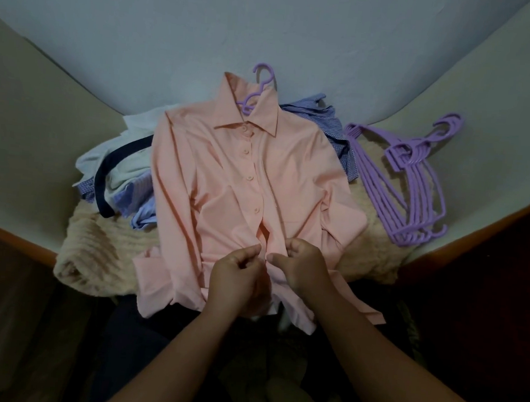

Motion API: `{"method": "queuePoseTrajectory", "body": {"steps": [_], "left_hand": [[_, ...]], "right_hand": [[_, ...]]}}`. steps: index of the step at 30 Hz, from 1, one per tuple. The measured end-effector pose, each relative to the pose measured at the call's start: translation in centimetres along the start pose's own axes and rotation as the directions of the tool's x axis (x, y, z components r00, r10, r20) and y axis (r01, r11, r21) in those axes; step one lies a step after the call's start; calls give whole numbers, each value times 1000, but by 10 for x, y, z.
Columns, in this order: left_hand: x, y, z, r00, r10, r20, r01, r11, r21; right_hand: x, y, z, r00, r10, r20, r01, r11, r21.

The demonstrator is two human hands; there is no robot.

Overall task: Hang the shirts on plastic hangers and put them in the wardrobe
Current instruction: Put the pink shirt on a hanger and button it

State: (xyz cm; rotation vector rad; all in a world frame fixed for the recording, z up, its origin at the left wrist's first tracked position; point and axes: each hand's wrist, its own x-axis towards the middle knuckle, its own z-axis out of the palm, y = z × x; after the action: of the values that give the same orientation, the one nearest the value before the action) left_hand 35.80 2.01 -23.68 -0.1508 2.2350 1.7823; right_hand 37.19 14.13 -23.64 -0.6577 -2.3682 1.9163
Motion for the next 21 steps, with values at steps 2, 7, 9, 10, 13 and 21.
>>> {"method": "queuePoseTrajectory", "body": {"steps": [2,7,9,10,13,21], "left_hand": [[-2,2,0,1000,4,3,-4,999,-31],[-2,7,-2,1000,-13,7,13,998,-55],[-3,8,-2,1000,-14,16,15,998,-61],[-3,8,-3,1000,-13,17,14,998,-57],[-4,10,-4,1000,-11,16,12,999,-53],[-9,12,-3,998,-1,61,7,994,-107]], "right_hand": [[-1,-1,-1,1000,-11,-16,12,1000,22],[-5,1,2,979,-169,-110,166,985,-41],[-9,1,4,957,-279,-84,266,953,-143],[-10,0,4,944,-321,-73,303,933,-193],[-12,-2,2,923,-382,-45,354,889,-289],[-9,0,4,974,-225,-8,221,964,-147]]}}
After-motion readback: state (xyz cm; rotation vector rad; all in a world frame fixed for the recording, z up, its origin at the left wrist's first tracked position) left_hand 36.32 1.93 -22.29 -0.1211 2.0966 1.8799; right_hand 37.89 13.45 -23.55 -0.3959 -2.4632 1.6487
